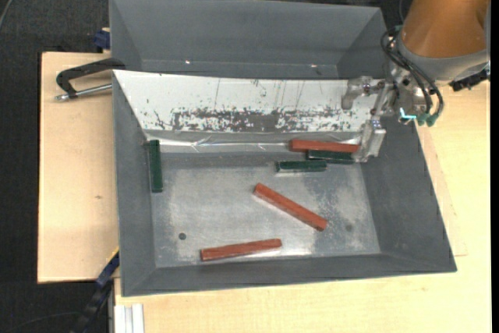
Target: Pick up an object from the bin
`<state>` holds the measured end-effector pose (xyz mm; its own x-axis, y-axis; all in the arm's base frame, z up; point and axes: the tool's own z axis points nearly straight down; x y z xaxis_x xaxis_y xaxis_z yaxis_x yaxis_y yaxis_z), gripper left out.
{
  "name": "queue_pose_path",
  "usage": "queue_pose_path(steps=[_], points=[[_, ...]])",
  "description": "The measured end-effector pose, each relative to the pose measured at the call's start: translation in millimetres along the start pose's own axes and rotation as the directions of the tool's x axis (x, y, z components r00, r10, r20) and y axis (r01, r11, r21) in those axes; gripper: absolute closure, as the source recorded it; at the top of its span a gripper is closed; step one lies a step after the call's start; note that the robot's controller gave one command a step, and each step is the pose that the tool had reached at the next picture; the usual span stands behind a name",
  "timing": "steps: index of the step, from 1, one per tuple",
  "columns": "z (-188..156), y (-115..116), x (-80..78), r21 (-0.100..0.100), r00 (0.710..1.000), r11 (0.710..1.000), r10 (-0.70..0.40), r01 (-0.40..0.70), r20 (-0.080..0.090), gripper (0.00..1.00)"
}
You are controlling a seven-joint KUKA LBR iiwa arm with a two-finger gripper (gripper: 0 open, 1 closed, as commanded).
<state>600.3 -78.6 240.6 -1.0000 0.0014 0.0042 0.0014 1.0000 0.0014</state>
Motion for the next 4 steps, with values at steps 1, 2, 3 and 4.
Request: queue_pose_path(steps=[1, 2, 3, 4], points=[[147, 76, 33.6, -0.002, 0.982, 0.982, -0.188, 0.188, -0.003, 0.0], [172, 79, 89.0, -0.001, 0.995, 0.995, -0.103, 0.103, -0.002, 0.0], [171, 79, 86.2, 0.001, 0.995, 0.995, -0.104, 0.104, 0.004, 1.0], [2, 69, 86.4, 0.003, 0.995, 0.995, -0.102, 0.102, 0.018, 1.0]])
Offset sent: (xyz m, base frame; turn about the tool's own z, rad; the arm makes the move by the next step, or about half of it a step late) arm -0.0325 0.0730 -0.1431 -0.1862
